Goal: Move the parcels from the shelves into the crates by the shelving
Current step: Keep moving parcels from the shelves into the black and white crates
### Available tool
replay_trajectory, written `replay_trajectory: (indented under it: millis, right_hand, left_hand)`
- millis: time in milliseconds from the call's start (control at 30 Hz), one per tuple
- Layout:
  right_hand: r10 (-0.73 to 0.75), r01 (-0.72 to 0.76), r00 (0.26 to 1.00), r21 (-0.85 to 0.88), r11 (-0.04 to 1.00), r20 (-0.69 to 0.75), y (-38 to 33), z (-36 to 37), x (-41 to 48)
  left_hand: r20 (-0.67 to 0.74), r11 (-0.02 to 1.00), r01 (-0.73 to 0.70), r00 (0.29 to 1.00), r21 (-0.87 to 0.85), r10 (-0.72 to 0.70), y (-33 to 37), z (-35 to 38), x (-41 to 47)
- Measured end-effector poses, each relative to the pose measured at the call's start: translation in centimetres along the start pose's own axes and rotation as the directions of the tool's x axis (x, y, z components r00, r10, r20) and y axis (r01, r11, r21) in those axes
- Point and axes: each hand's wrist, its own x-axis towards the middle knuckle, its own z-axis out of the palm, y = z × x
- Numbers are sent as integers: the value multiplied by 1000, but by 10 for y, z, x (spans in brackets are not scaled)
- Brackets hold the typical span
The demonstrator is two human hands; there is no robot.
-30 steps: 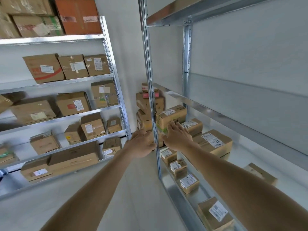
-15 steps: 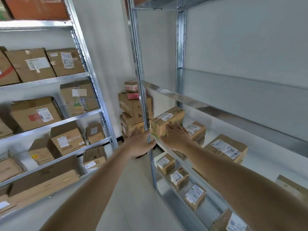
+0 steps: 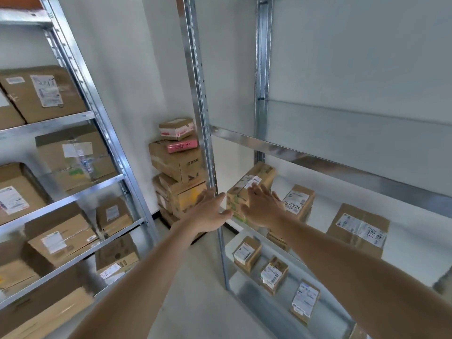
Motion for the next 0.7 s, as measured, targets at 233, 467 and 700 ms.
replay_trajectory:
  millis: [233, 467, 700]
  right_hand:
    - [53, -52, 998, 40, 998, -20, 6, 11, 58]
    - [147, -133, 985, 145, 980, -88, 28, 11, 129]
    - [230, -199, 967, 241, 950, -110, 53, 17, 174]
  left_hand:
    - [41, 997, -73, 996, -35, 74, -19, -5, 63]
    - [75, 984, -176, 981, -17, 177, -17, -21, 150]
    - [96, 969, -179, 976, -172, 198, -9, -22, 217]
